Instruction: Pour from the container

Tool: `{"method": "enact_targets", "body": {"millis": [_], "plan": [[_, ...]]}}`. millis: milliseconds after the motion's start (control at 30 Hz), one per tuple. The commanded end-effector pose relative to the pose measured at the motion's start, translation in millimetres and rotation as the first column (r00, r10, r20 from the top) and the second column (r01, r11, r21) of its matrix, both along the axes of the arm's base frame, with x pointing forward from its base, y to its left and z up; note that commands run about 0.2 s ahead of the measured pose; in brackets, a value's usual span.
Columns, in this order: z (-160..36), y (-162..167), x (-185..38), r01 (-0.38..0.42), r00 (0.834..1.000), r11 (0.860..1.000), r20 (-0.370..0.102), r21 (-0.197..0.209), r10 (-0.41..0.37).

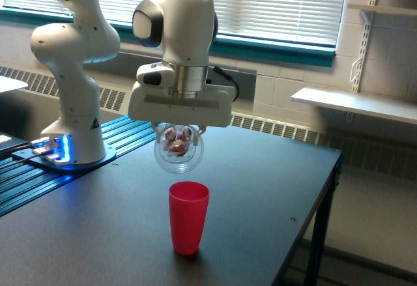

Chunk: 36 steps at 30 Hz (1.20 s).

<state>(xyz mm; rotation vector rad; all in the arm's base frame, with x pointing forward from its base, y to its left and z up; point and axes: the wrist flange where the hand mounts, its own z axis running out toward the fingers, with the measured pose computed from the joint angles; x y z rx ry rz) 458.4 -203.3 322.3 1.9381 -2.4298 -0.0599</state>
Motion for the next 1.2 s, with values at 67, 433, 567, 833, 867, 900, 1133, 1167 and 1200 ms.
{"method": "enact_targets", "body": {"millis": [67, 433, 567, 833, 867, 900, 1133, 1167, 1200], "plan": [[3.6, 6.8, 15.7, 0.025, 1.0, 0.999, 0.001, 0.027, -0.025], [1.0, 8.3, 25.9, 0.043, 0.999, 0.998, -0.017, 0.054, -0.042], [-0.7, 6.2, 23.2, 0.065, 0.997, 0.996, -0.032, 0.062, -0.064], [-0.9, 4.5, 17.2, 0.094, 0.995, 0.992, -0.048, 0.088, -0.09], [-0.7, 4.5, 16.4, 0.098, 0.994, 0.991, -0.053, 0.089, -0.093], [-0.1, 4.0, 15.8, 0.104, 0.994, 0.99, -0.054, 0.094, -0.099], [2.5, 4.8, 15.0, 0.125, 0.991, 0.984, -0.057, 0.129, -0.119], [2.8, 4.9, 14.9, 0.129, 0.991, 0.983, -0.058, 0.132, -0.122], [2.9, 5.0, 14.9, 0.129, 0.991, 0.983, -0.059, 0.133, -0.122]]}}
